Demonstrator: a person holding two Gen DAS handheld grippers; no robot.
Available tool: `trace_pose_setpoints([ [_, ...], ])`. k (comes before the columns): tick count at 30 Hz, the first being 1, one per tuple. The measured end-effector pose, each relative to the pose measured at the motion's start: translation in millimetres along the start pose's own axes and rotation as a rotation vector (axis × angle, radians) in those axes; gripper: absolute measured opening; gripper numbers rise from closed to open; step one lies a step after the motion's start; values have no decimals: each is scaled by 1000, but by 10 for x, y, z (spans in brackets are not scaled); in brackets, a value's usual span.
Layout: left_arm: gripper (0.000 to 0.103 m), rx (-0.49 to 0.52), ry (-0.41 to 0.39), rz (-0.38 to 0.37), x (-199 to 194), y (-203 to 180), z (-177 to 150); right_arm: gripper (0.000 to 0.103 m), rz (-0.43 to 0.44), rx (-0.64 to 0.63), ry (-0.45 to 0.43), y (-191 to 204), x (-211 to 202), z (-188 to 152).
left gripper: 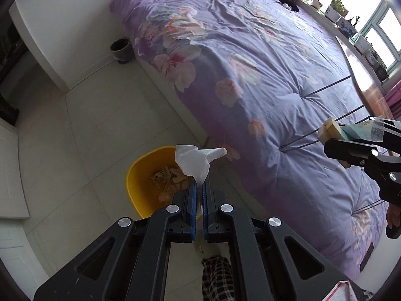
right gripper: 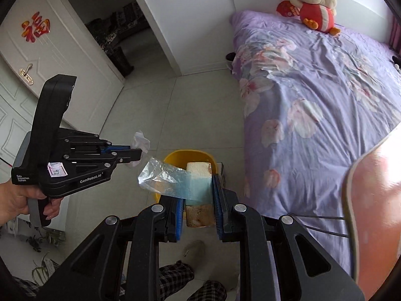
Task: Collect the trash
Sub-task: 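Open left tool over yellow bin while right tool releases box into it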
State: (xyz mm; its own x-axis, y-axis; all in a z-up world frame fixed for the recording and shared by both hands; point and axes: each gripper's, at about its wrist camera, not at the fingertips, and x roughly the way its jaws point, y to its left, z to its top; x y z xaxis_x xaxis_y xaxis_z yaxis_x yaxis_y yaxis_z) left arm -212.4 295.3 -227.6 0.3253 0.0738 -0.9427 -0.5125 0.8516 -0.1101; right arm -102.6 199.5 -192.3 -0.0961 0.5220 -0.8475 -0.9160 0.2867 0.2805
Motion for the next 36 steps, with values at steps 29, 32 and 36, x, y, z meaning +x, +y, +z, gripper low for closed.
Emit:
trace_pose_setpoints([
  [29,50,-227,236,28,1868,1096,-607,55,48,-62,385,47,2812,-236],
  [32,50,-235,237,22,1848,1119,-615,55,51,-55,377,33,2801,-220],
  [36,50,-226,233,36,1786,1115,-577,55,48,-60,361,47,2727,-207],
])
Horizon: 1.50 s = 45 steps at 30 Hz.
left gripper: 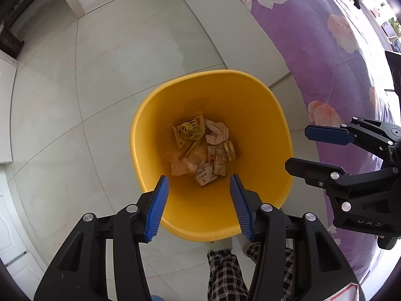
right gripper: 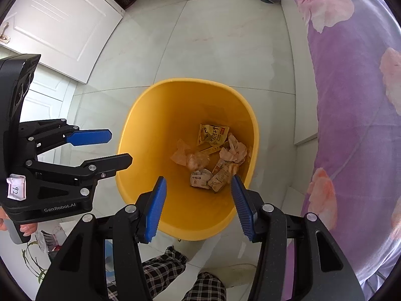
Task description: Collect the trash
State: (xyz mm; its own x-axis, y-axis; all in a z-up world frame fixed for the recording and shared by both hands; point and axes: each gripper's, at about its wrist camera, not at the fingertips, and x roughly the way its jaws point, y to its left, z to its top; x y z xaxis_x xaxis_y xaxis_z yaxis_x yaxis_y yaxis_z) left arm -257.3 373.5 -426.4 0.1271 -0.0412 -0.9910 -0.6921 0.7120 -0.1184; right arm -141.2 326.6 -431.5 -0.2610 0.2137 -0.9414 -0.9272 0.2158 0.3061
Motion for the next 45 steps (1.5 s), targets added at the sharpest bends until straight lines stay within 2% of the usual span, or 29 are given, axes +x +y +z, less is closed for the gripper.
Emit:
trace_pose_setpoints([
  [4,50,-14,-14,13,-109,21,22,55,-8,10,-20,8,-135,-8],
  [11,51,-79,-63,55,-610,22,-27,55,-40,14,-73,184,-604,-56],
  [15,64,-120,-89,87,-907,-31,-109,55,-81,36,-87,299,-864,-94],
  [20,64,-152,-94,123,-1186,-109,-241,55,-141,75,-99,420,-1090,-170],
  [23,75,-181,-111,147,-1364,-112,-315,55,-168,99,-101,492,-1197,-193],
  [24,75,-186,-118,152,-1418,-118,-342,55,-178,106,-101,507,-1226,-199],
  [30,78,-216,-124,165,-1619,-84,-411,55,-202,111,-97,635,-1412,-277],
  [45,80,-206,-132,171,-1925,-117,-519,59,-219,128,-127,830,-1780,-366],
])
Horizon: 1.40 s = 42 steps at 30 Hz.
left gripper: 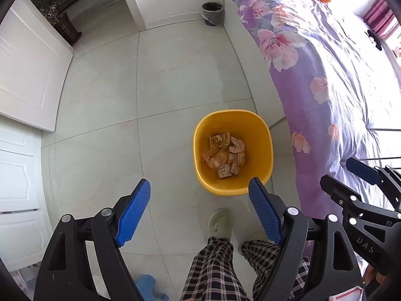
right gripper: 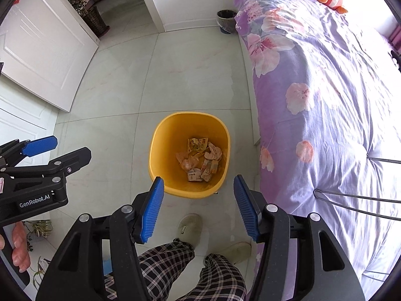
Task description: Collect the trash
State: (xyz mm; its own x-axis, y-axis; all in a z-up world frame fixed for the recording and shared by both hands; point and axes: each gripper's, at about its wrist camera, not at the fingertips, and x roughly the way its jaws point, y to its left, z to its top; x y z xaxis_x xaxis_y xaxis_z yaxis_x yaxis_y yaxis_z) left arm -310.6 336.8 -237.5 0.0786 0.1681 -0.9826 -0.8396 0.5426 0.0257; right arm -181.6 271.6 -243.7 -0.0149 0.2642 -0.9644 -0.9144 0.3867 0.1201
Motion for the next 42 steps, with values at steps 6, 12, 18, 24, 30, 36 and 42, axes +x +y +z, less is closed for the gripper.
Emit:
trace_pose_setpoints([
  [6,82,10,-16,1,-75,-18,-9,59,-10,-6,-5,13,-45,0],
  [12,82,7,-19,-2,-96,-17,-15,59,-9,-4,-13,39,-82,10],
  [18,82,3,-21,-3,-106,-15,-17,59,-9,-5,-14,61,-99,13],
  [24,82,0,-22,-4,-121,-18,-20,60,-8,-6,-15,67,-100,12],
  [30,83,3,-25,-3,-131,-12,-14,60,-7,-7,-16,85,-108,19],
  [36,83,6,-28,-2,-142,-5,-5,60,-9,-12,-16,98,-109,35],
  [42,83,5,-28,-2,-144,-7,-5,61,-8,-11,-14,93,-108,42],
])
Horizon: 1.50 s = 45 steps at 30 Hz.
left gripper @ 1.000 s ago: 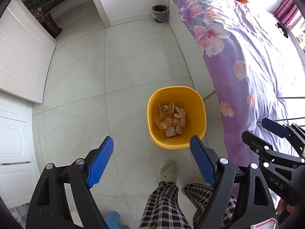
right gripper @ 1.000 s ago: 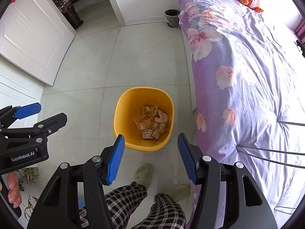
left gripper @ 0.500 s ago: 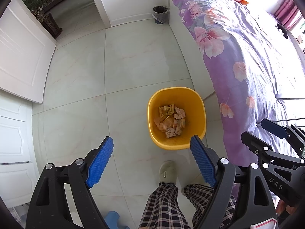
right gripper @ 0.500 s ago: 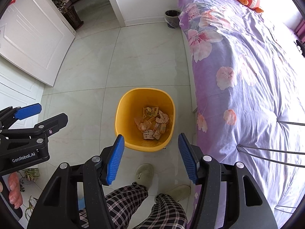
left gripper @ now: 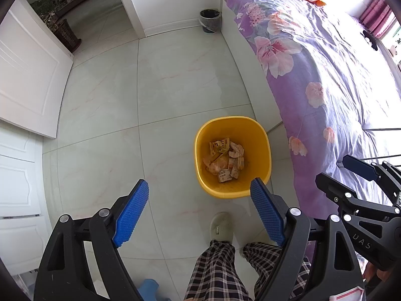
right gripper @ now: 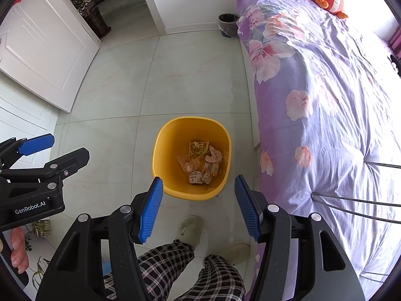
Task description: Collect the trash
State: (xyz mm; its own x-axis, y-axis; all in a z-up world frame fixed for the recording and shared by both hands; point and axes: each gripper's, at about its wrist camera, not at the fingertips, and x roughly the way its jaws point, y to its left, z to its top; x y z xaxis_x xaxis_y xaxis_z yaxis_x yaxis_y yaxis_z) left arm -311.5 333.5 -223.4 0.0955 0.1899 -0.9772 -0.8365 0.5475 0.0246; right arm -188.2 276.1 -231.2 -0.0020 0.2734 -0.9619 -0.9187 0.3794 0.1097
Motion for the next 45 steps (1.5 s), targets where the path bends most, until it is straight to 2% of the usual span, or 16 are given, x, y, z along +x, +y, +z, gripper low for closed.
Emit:
trace_pose_setpoints([
  [45,84,-20,1,-1,-6,49,28,61,18,-19,9,19,0,-24],
])
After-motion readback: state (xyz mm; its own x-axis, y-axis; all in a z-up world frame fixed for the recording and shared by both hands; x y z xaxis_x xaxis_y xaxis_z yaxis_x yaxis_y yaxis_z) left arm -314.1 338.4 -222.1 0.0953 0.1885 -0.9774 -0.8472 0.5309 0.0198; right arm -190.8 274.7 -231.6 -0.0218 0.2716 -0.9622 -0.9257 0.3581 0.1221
